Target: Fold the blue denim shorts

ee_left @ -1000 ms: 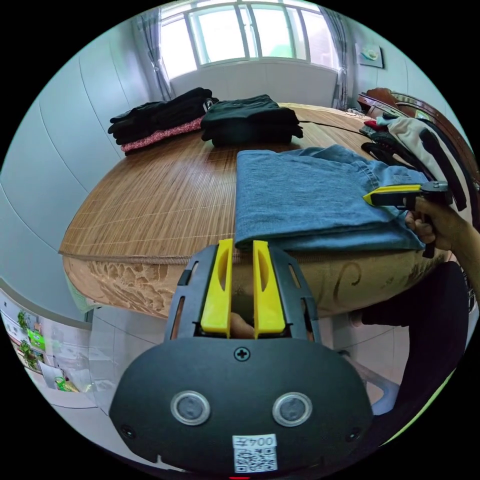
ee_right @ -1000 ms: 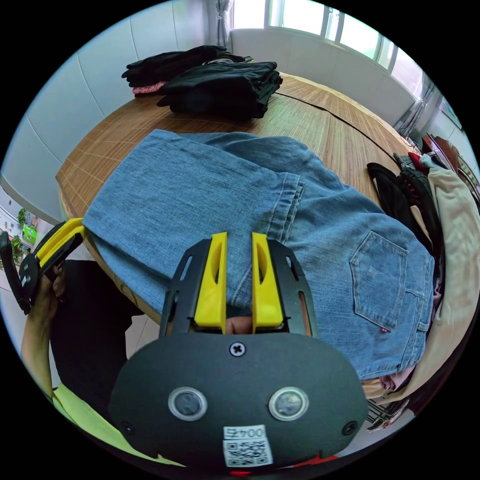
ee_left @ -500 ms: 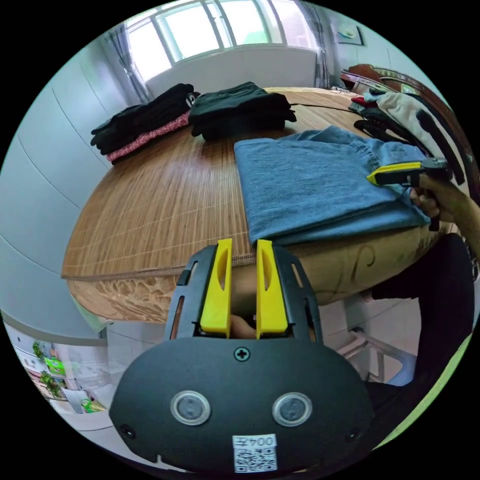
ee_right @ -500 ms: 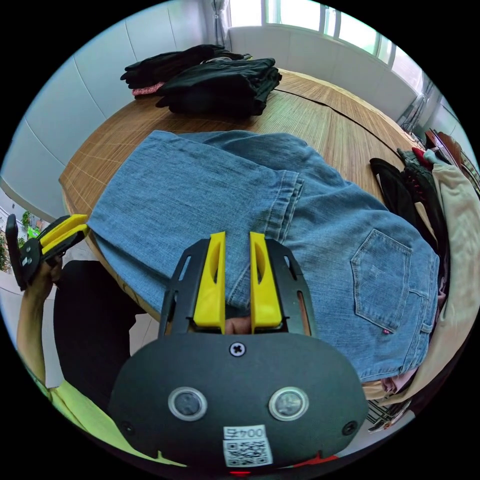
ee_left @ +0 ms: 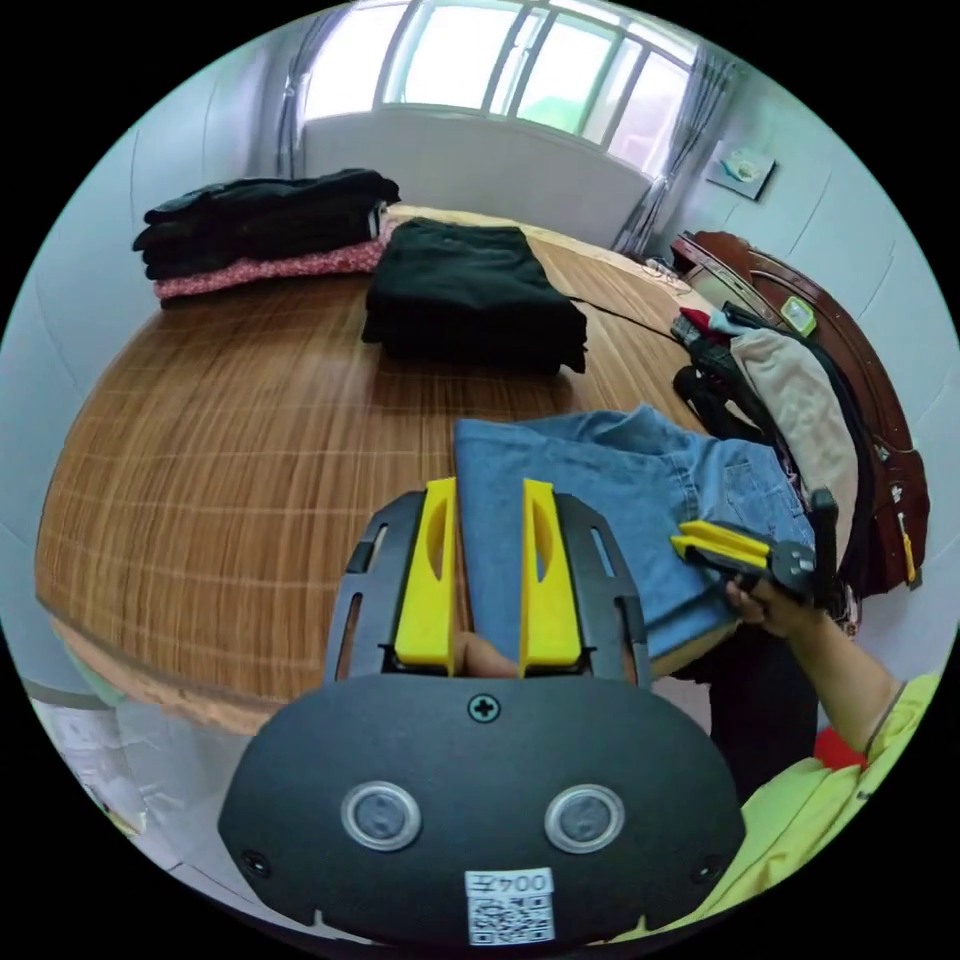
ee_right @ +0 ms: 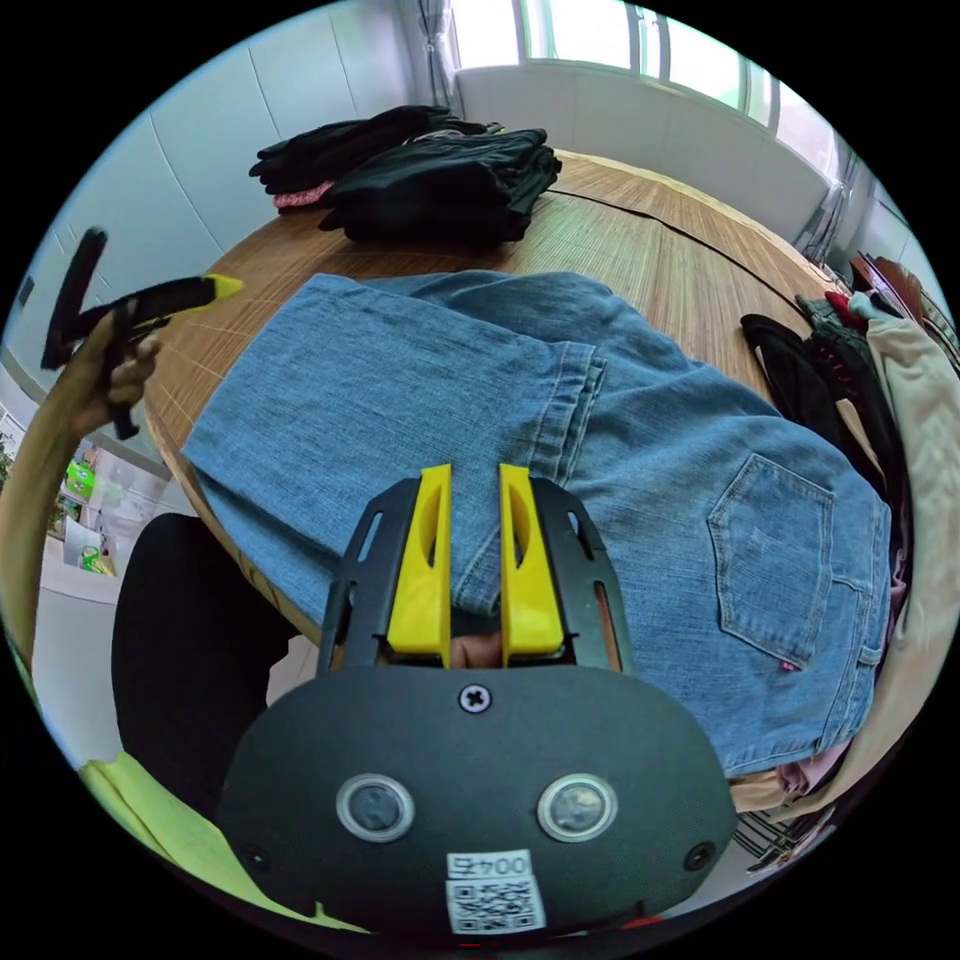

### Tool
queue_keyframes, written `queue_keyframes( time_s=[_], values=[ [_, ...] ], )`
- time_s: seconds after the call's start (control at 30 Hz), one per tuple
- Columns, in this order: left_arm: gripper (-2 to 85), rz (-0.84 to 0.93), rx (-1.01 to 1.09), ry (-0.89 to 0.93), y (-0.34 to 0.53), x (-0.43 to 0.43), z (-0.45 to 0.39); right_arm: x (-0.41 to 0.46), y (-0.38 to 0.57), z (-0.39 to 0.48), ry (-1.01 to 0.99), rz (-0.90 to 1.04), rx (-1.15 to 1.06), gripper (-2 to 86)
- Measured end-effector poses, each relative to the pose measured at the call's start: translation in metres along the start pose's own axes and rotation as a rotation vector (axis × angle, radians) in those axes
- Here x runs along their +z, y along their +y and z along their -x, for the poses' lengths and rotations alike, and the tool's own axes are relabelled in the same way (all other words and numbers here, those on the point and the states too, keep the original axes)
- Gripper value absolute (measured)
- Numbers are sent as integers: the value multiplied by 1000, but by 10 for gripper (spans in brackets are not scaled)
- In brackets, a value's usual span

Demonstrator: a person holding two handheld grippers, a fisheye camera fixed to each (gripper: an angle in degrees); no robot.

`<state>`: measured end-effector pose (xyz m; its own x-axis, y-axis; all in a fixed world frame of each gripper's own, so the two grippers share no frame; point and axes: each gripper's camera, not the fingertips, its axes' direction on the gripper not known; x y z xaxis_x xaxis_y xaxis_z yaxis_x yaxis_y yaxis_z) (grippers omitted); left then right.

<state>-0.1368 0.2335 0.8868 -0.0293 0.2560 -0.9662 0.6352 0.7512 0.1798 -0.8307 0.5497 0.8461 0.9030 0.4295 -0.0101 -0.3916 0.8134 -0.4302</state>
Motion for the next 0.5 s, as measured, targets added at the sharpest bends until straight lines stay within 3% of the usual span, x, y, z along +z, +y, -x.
queue_keyframes(
  time_s=[0.23,0.5],
  values=[
    [88,99,-98,205,-71,78,80,5,14,-13,-22,-22,-2,69],
    [64,69,-97,265,-74,87,116,13,28,-26,-40,-38,-5,68]
  ],
)
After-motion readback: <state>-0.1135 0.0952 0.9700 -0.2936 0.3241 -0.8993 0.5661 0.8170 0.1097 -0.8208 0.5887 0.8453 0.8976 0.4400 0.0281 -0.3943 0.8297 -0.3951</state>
